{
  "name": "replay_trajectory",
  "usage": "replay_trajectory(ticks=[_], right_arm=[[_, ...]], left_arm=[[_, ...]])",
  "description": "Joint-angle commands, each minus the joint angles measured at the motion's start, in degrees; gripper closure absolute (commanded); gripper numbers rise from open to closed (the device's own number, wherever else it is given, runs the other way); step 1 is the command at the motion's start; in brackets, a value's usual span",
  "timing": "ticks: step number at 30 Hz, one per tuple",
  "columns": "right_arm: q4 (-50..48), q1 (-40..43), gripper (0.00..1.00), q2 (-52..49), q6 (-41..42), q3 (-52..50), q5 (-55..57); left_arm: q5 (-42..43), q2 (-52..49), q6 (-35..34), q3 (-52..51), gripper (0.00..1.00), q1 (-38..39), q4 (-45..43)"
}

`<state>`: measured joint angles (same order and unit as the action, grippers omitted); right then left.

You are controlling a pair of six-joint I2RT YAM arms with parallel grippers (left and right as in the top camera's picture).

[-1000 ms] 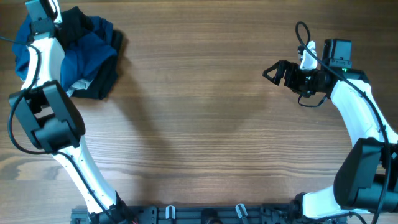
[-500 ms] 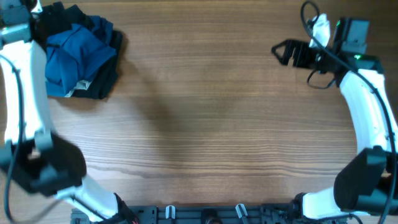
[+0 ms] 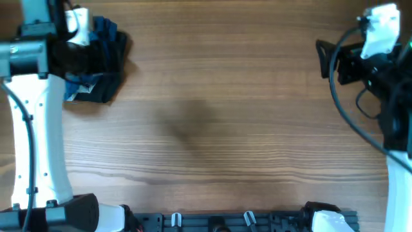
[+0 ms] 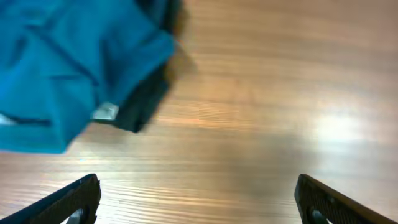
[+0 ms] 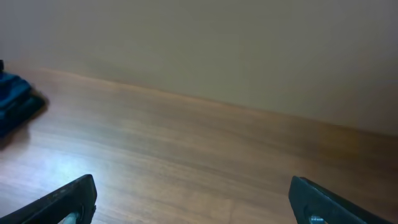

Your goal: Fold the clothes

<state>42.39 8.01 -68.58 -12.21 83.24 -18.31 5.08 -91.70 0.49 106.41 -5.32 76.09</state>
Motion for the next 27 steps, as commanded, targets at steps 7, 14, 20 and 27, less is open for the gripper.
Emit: replay_trajectory(ticks=[7, 14, 20, 27], right_arm=[[7.7, -0.3, 0.00, 1.0, -1.3, 1.2, 2.0], [7.8, -0.3, 0.00, -4.0, -1.7, 1.2, 2.5], [7.8, -0.3, 0.00, -9.6, -1.7, 1.2, 2.4], [9.2, -0.3, 0.00, -15.9, -4.2, 1.2, 6.8]], left_arm=[[1.3, 1.4, 2.3, 0.0, 0.00, 7.5, -1.3], [1.3, 1.4, 2.3, 0.0, 0.00, 7.5, -1.2], [1.3, 1.4, 2.3, 0.0, 0.00, 7.5, -1.2], [1.3, 1.4, 2.3, 0.0, 0.00, 7.5, -1.2]])
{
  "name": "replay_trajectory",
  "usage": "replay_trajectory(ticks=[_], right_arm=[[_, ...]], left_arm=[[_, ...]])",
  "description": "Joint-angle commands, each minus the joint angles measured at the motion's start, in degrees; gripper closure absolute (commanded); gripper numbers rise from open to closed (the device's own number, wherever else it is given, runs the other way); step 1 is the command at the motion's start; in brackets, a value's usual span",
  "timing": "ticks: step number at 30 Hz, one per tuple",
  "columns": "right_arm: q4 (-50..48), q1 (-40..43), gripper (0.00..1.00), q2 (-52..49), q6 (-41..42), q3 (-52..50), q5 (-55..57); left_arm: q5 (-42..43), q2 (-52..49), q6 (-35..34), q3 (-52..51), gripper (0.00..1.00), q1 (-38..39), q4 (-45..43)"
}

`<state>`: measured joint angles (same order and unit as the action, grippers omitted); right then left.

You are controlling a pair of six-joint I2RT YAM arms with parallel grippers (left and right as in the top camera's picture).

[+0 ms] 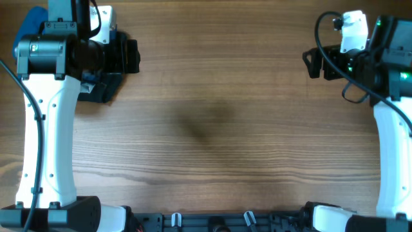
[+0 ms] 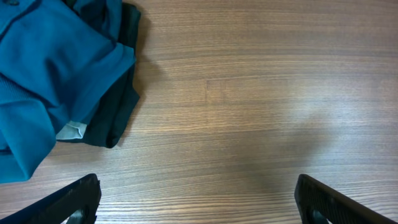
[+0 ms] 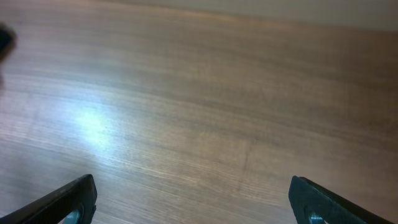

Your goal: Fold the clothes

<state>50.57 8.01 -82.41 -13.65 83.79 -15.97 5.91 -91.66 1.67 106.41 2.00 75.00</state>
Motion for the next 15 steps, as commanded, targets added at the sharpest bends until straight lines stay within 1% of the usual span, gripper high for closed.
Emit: replay_trajectory(ticks=[1, 3, 15], right_arm=[[1.5, -0.3, 0.00, -2.8, -3.0, 0.7, 6.7], [1.9, -0.3, 0.00, -3.9, -3.0, 0.7, 8.9], [2.0, -0.3, 0.00, -4.4, -2.8, 0.6, 8.9]], left_arm=[[0.5, 1.3, 1.1, 0.0, 0.00, 0.1, -0.2], [0.5, 1.3, 1.1, 0.0, 0.00, 0.1, -0.2], [0.5, 1.3, 1.1, 0.0, 0.00, 0.1, -0.2]])
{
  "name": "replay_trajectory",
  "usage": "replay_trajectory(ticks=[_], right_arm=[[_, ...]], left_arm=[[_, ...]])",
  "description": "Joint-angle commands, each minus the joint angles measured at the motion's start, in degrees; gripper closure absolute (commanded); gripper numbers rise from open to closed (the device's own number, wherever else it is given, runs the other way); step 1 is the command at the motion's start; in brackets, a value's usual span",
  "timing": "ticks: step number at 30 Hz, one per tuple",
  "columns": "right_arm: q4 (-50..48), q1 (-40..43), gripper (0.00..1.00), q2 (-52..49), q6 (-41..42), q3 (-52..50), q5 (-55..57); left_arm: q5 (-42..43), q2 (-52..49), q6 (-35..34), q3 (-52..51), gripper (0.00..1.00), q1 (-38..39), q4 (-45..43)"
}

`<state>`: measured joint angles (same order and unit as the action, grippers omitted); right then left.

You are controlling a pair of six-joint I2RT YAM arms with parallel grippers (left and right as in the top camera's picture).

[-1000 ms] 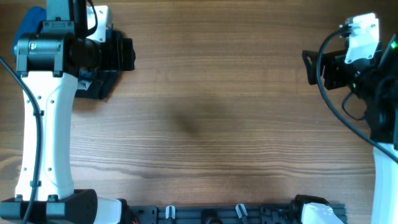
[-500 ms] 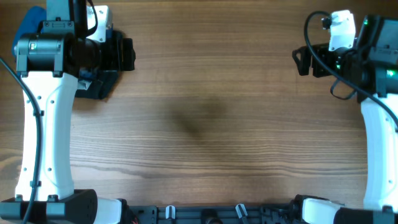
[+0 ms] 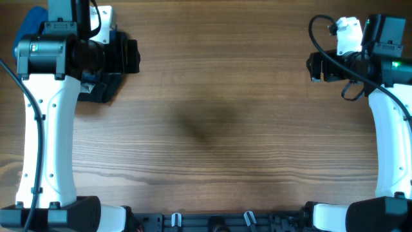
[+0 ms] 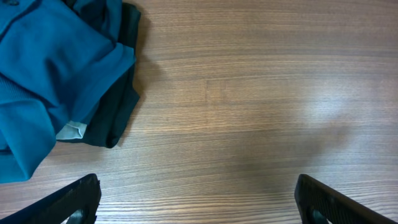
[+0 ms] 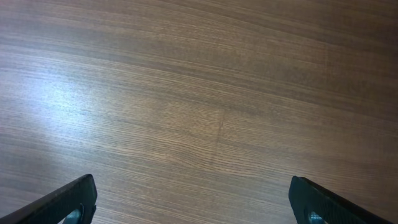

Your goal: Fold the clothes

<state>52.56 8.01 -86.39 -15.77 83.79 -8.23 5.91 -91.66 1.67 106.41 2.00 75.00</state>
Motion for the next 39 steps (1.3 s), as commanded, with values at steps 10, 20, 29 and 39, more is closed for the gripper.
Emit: replay_trajectory(ticks=[10, 20, 29, 39], right_arm=[[0.0, -0.3, 0.00, -0.4, -0.7, 0.6, 1.2], [0.0, -0.3, 0.00, -0.4, -0.7, 0.6, 1.2], [0.0, -0.3, 0.00, -0.4, -0.7, 0.6, 1.2], [0.0, -0.3, 0.00, -0.4, -0.7, 0.6, 1.2]], left_arm=[[0.5, 2.8, 1.1, 0.0, 0.00, 0.2, -0.2], [5.0, 28.8, -1.1, -25.8, 0.00, 0.1, -33.3], [4.5, 61.4, -7.8, -76.6, 0.00, 0.0, -68.4], [2.3, 84.8, -12.9, -99.0, 0.00, 0.0, -70.7]])
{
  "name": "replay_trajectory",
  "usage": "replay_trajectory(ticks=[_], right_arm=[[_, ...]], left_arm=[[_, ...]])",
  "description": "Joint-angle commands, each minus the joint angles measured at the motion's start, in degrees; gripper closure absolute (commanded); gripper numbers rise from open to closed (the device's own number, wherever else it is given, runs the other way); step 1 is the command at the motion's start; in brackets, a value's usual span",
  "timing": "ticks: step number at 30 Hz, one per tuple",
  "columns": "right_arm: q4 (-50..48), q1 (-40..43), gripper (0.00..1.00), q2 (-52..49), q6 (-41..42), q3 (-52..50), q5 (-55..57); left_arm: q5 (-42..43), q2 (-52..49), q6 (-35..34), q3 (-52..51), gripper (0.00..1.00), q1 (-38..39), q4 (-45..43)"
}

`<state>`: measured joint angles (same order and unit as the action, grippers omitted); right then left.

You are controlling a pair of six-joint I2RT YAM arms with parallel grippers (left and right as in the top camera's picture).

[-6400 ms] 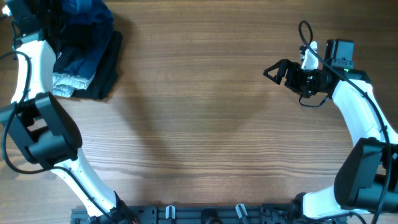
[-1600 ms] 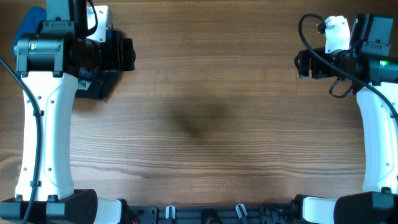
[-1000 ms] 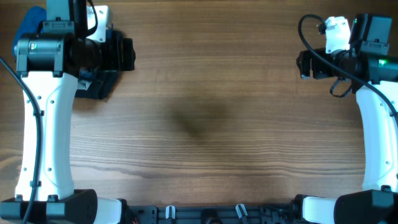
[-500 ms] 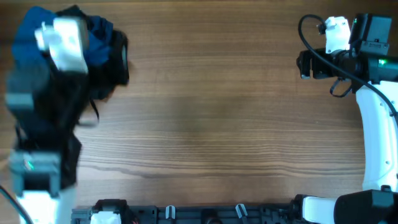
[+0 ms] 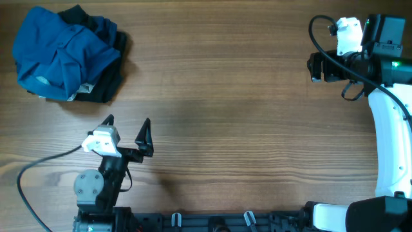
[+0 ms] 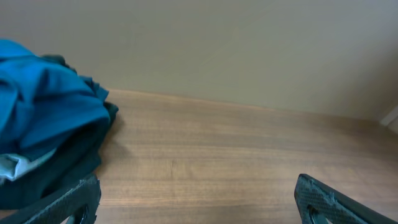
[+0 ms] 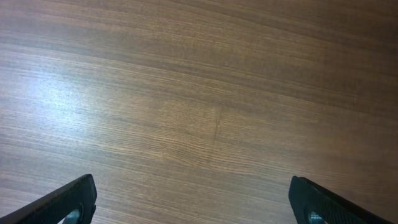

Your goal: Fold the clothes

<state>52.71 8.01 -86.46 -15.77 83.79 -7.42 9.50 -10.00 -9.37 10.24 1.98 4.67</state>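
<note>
A crumpled pile of clothes (image 5: 64, 55), a blue garment over a dark one, lies at the table's far left corner; the left wrist view shows the pile (image 6: 43, 143) at its left edge. My left gripper (image 5: 126, 129) stands open near the front left of the table, well short of the pile, its fingers (image 6: 323, 200) wide apart with nothing between them. My right gripper (image 5: 315, 66) is up at the far right, open over bare wood; its fingertips (image 7: 71, 199) sit at the lower corners of the right wrist view.
The wooden table (image 5: 219, 116) stretches between the two arms. A wall rises behind the table's far edge in the left wrist view. A black rail with clips (image 5: 212, 222) runs along the front edge.
My left arm has gone from over the clothes pile back to the front left of the table, leaving the pile uncovered. The right arm has stayed put. Both grippers remain open.
At first my left gripper was open low over the pile and the right arm was tucked at the far right. Then the left was higher above the pile and the right gripper looked down at bare wood. Now the left arm is at the table's front.
</note>
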Motion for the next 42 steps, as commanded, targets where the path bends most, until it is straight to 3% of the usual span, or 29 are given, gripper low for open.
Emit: replay_trajectory(ticks=[1, 11, 42], right_arm=[[-0.2, -0.3, 0.00, -0.3, -0.7, 0.6, 0.4], [-0.2, -0.3, 0.00, -0.3, -0.7, 0.6, 0.4], [-0.2, -0.3, 0.00, -0.3, -0.7, 0.6, 0.4]], left_arm=[[-1.7, 4.1, -1.9, -3.8, 0.00, 0.0, -0.4], [-2.1, 9.9, -1.9, -9.6, 0.00, -1.2, -0.6], [-3.1, 9.7, -1.4, -9.6, 0.00, -1.1, -0.3]])
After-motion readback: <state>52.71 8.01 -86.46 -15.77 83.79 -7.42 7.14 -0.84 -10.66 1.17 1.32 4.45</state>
